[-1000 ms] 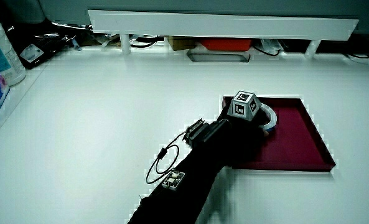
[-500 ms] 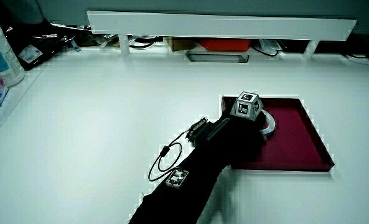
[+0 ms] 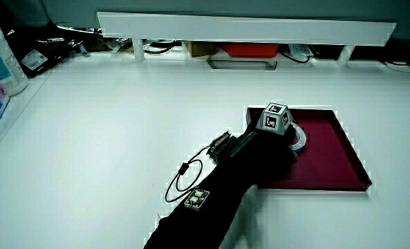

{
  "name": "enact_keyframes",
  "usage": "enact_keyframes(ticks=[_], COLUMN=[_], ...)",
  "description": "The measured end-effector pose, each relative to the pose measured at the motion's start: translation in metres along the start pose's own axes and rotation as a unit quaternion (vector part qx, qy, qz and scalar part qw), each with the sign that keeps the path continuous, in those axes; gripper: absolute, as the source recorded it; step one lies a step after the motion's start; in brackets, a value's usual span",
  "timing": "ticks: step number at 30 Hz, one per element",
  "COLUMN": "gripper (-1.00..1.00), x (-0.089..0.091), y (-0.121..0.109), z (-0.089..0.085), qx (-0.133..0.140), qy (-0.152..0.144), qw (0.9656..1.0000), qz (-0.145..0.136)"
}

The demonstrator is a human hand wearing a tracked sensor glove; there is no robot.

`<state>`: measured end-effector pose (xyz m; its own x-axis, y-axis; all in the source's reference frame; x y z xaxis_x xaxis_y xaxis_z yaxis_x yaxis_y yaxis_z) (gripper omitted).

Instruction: Place blue tape

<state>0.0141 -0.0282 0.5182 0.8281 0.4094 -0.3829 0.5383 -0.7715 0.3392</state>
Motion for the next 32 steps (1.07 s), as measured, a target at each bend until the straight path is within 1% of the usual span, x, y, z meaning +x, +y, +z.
enact_keyframes(ticks=[4,5,6,8,9,10,11,12,13,14,15,17,18,19,20,21,22,23,25,28,29,30,31,32], gripper=[-0.53,-0.56,-0.58,-0.64,-0.67,-0.69,-0.72,-0.75,-0.78,-0.81,-0.83,-0.89,-0.92,-0.94,-0.97,-1.0,-1.0,-1.0,-1.0,-1.0,-1.0,-1.0,-1.0,-1.0], x=[0.001,-0.001,-0.001,0.0,-0.001,-0.001,0.0,-0.002,-0.003,-0.002,-0.002,-0.001,-0.001,0.002,-0.002,0.001,-0.001,-0.002,0.002,-0.01,0.002,-0.003,-0.01,-0.01], y=[-0.002,-0.001,-0.001,-0.002,-0.002,-0.003,-0.006,-0.006,-0.009,-0.013,-0.017,-0.025,-0.031,-0.039,-0.042,-0.051,-0.056,-0.062,-0.077,-0.093,-0.106,-0.11,-0.114,-0.122], z=[0.002,-0.001,0.0,0.0,0.002,0.003,0.007,0.007,0.01,0.018,0.024,0.035,0.04,0.05,0.046,0.059,0.058,0.062,0.075,0.062,0.087,0.078,0.065,0.068], qx=[-0.004,-0.005,-0.006,-0.01,-0.01,-0.014,-0.007,-0.007,0.001,0.005,0.005,0.014,0.024,0.025,0.033,0.025,0.021,0.008,-0.013,-0.028,-0.045,-0.036,-0.061,-0.067], qy=[0.002,-0.002,-0.011,-0.009,-0.014,-0.018,-0.011,-0.023,-0.024,-0.024,-0.029,-0.038,-0.042,-0.028,-0.051,-0.041,-0.047,-0.047,-0.03,-0.062,-0.019,-0.032,-0.047,-0.037], qw=[1.0,1.0,0.9999,0.9999,0.9998,0.9997,0.9999,0.9997,0.9997,0.9997,0.9995,0.9988,0.9982,0.9983,0.997,0.9974,0.9975,0.9977,0.9985,0.9954,0.9967,0.9959,0.9946,0.9944], qz=[0.0,0.0,0.001,0.003,0.001,0.005,0.005,0.003,0.0,-0.004,-0.008,-0.026,-0.035,-0.045,-0.047,-0.053,-0.047,-0.049,-0.045,-0.067,-0.065,-0.076,-0.07,-0.073])
